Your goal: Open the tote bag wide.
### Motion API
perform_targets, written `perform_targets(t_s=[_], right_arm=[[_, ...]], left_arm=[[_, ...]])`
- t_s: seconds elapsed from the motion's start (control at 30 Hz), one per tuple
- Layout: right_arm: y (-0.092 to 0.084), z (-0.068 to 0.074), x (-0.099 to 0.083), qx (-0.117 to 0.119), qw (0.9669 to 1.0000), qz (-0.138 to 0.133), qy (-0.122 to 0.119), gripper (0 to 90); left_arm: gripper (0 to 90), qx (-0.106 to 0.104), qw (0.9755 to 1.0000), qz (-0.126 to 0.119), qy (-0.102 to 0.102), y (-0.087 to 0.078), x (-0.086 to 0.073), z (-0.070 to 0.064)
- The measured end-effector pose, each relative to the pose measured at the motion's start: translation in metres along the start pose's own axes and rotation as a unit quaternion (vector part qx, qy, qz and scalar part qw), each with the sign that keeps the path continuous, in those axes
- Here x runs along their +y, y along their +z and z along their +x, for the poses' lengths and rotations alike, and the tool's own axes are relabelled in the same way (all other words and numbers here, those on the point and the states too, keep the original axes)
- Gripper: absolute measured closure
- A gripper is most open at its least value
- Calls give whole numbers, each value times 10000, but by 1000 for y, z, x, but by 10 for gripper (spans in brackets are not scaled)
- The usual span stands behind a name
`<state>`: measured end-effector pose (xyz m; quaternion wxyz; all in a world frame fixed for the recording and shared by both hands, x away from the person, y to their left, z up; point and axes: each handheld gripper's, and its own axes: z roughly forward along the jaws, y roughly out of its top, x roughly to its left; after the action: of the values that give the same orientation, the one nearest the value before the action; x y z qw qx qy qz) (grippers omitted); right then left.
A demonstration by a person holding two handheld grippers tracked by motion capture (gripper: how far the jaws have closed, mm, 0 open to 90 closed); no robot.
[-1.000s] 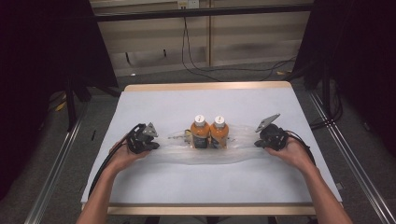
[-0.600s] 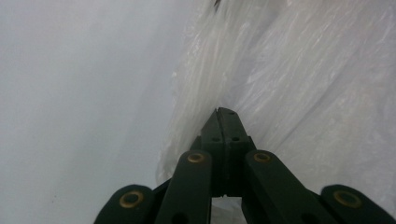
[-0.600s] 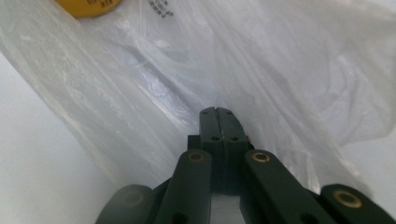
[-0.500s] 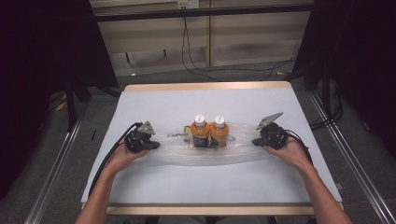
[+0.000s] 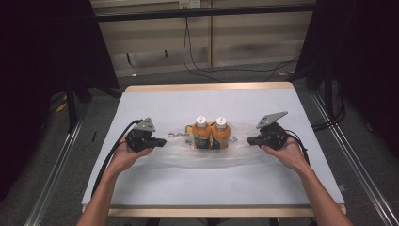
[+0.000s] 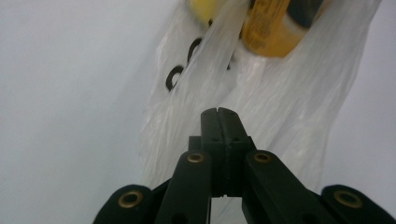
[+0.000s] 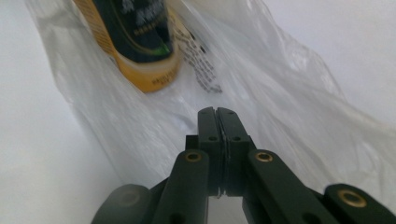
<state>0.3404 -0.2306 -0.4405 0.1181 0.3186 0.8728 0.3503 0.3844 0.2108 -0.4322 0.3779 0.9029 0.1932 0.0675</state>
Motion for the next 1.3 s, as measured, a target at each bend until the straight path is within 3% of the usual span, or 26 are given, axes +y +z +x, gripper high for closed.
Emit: perform_targets(t_s=[0.23, 0.5, 0.63, 0.8, 0.9, 0.97, 1.13, 1.17, 1.3], right_arm=[[-2, 6, 9, 328, 9987, -357, 147, 895], [2, 23, 21, 508, 9979, -406, -55, 892], [3, 27, 27, 530, 9975, -447, -124, 893], [-1, 23, 38, 434, 9974, -560, -109, 900], [2, 17, 46, 423, 9974, -576, -129, 900], [7, 15, 51, 445, 9974, -549, -115, 900], [18, 6, 59, 434, 9979, -478, -90, 900], [20, 3, 60, 443, 9979, -479, -55, 900], [28, -3, 63, 602, 9973, -431, -9, 900]], left_arm=[[900, -316, 9984, -464, -73, 1, 11, -8], [897, -522, 9973, -523, 10, 19, 22, -24], [898, -763, 9940, -789, -46, 29, 33, -37], [900, -1081, 9891, -994, 124, 39, 52, -59], [900, -1019, 9901, -901, 356, 48, 63, -73], [900, -999, 9901, -915, 372, 56, 68, -78], [896, -853, 9924, -760, 458, 69, 72, -80], [897, -908, 9920, -768, 427, 72, 72, -80], [900, -700, 9940, -675, 510, 81, 71, -83]])
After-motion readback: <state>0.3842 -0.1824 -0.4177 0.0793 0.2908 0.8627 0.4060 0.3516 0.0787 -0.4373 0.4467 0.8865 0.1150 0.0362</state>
